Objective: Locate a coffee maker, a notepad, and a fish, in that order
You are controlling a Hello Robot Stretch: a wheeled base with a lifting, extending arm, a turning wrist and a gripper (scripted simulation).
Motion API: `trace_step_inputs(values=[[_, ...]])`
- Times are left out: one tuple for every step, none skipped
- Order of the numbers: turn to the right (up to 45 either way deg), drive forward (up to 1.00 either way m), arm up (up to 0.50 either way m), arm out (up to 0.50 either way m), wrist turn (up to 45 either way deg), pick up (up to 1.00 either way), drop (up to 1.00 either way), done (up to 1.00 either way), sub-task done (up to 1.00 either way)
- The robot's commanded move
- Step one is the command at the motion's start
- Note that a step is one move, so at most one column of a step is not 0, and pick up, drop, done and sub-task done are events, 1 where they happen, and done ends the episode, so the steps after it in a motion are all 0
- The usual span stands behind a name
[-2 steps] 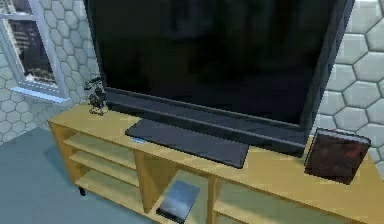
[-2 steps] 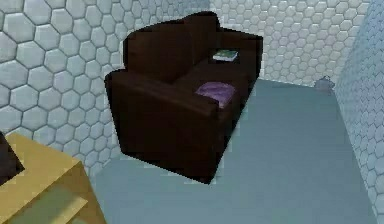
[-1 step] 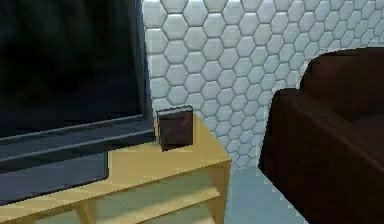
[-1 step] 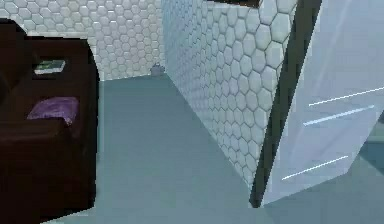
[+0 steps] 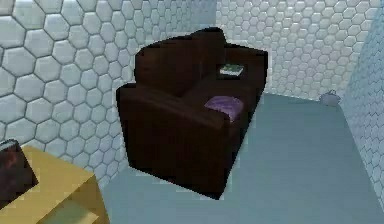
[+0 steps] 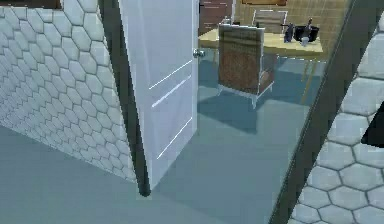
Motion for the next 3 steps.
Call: trace_step_inputs(values=[[45.0, 0.0, 0.0, 0.0, 0.0, 0.0, 0.0, 0.0, 0.0], [42.0, 0.0, 0.0, 0.0, 0.0, 0.0, 0.0, 0.0, 0.0], [0.0, 0.65, 0.0, 0.0, 0.0, 0.0, 0.0, 0.0, 0.0]])
